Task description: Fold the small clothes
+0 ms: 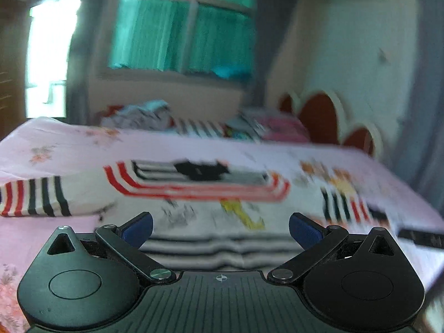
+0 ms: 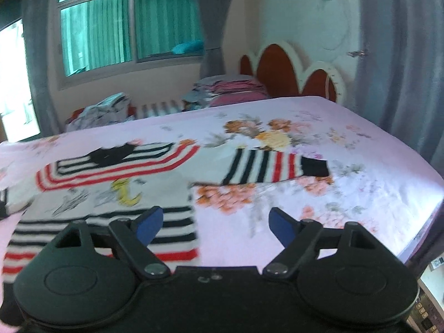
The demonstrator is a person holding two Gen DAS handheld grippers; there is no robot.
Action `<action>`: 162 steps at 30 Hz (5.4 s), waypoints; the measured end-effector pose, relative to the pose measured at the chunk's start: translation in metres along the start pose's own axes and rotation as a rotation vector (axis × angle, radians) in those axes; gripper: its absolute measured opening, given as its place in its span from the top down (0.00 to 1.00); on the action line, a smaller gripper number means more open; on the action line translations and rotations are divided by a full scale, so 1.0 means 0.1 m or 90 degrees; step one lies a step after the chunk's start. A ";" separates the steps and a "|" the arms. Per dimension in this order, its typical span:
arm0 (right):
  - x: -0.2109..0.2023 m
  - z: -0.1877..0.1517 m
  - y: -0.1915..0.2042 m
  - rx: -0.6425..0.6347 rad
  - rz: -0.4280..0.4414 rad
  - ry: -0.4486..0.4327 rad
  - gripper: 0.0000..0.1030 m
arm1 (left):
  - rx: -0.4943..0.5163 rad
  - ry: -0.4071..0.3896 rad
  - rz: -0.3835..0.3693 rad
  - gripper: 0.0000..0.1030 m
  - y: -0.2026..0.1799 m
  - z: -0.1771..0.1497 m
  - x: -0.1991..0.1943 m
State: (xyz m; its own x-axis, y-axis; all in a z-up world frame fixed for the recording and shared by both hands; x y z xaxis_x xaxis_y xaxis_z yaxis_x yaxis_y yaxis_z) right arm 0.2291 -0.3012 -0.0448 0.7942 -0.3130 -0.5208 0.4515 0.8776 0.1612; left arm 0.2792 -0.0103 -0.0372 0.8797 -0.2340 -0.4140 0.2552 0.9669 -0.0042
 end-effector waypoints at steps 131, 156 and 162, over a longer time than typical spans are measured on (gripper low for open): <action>4.02 0.63 0.79 -0.039 0.224 0.207 0.92 | -0.055 0.172 0.126 0.95 0.93 -0.39 3.33; 4.09 0.71 0.95 -0.142 0.161 0.192 0.77 | 0.018 0.209 0.000 0.63 0.06 -0.06 4.05; 3.74 0.72 1.18 -0.180 0.200 0.144 0.84 | 0.054 0.140 -0.083 0.63 -0.64 0.29 3.99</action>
State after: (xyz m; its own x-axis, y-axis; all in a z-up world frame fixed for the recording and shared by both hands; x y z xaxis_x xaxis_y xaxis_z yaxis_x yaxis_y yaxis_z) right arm 0.6090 -0.3409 -0.1603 0.7518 0.0432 -0.6580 0.0504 0.9912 0.1227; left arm 0.6254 -0.1690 -0.1756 0.7315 -0.3185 -0.6029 0.4012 0.9160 0.0030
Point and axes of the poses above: each gripper's, at about its wrist camera, not at the fingertips, and x roughly the way its jaws point, y to its left, z to its top, the point moved 5 cm from there along x, roughly the way its jaws point, and after that the axes turned 10 degrees about x, right-handed, at the moved point
